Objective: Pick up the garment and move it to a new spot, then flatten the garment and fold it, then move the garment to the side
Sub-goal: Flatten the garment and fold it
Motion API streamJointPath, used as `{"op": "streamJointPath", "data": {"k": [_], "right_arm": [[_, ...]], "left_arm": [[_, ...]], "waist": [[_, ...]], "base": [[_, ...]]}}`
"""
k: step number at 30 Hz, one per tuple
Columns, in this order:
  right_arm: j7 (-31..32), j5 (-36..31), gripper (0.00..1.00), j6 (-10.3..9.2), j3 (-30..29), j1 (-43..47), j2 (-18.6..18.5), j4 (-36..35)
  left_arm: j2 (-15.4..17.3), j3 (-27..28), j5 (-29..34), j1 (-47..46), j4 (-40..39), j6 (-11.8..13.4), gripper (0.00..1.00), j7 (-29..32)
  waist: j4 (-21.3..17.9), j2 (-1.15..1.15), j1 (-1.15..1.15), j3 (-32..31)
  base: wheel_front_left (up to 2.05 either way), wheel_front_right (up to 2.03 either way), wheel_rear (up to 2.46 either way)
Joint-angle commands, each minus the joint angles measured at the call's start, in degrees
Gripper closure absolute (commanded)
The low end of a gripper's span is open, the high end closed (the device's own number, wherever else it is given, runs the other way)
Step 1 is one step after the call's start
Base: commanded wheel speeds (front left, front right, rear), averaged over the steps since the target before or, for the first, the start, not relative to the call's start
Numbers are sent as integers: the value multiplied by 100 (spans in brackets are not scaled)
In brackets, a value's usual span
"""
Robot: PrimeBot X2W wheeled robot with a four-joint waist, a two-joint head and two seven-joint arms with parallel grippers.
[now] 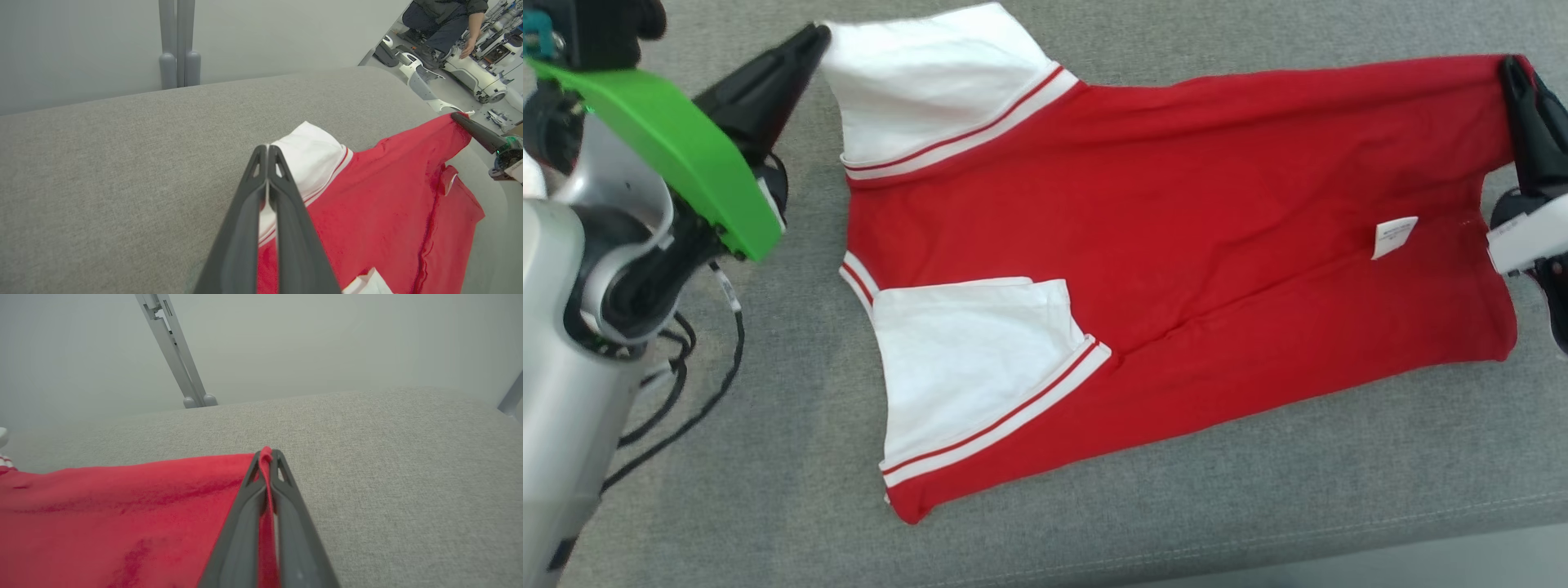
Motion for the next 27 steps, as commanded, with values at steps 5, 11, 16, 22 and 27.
{"op": "streamJointPath", "data": {"k": [5, 11, 16, 22, 27], "right_arm": [[-122, 336, 100, -7, -214, 786, -264, -279], [-140, 369, 100, -7, -382, 1312, -350, -525], [-142, 221, 100, -7, -521, 1581, -328, -659], [-141, 34, 100, -7, -794, 2012, -259, -764], [-141, 54, 0, -7, -960, 2348, -124, -686]], "left_arm": [[169, 107, -317, 979, -859, 232, 100, -119], [363, 140, -578, 1978, -1761, 563, 100, -156], [492, 75, -590, 2663, -2290, 767, 100, -238], [511, -46, -585, 3290, -2616, 896, 100, -388], [435, -193, -485, 3655, -2570, 950, 100, -540]], "waist": [[374, 0, 0, -324], [462, 0, 0, -419], [485, 0, 0, -458], [498, 0, 0, -559], [468, 0, 0, -690]], "base": [[0, 0, 0], [0, 0, 0], [0, 0, 0], [0, 0, 0], [0, 0, 0]]}}
